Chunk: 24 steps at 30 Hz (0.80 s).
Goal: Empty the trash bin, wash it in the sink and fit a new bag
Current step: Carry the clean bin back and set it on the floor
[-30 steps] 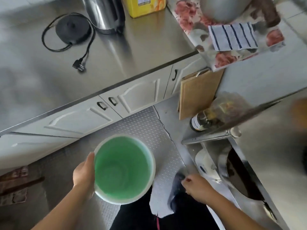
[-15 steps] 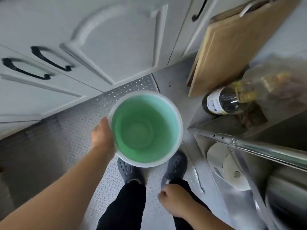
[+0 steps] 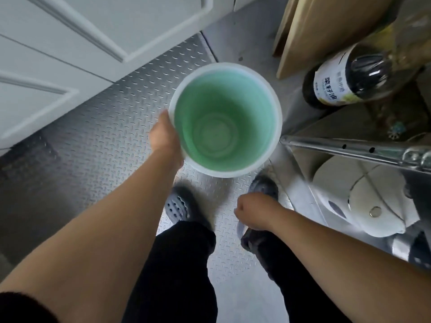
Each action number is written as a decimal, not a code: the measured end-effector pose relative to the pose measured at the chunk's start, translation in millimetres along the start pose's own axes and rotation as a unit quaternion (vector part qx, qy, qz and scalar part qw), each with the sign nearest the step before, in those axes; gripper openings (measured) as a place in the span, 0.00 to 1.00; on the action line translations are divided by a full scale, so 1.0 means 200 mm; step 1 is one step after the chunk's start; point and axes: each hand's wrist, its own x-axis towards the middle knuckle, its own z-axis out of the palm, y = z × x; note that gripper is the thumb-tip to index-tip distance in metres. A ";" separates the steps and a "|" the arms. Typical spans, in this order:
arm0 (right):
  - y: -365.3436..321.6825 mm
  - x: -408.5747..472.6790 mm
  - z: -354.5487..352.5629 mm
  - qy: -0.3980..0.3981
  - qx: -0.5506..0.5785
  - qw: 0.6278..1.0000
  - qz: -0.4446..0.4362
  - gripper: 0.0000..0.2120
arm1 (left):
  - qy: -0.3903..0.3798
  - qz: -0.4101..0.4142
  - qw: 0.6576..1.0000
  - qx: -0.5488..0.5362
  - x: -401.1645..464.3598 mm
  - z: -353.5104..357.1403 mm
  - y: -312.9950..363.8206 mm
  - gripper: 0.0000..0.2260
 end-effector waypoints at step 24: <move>0.03 0.02 0.01 0.083 0.094 0.992 0.005 0.13 | -0.034 0.078 0.988 0.131 0.19 -0.05 -0.16 0.18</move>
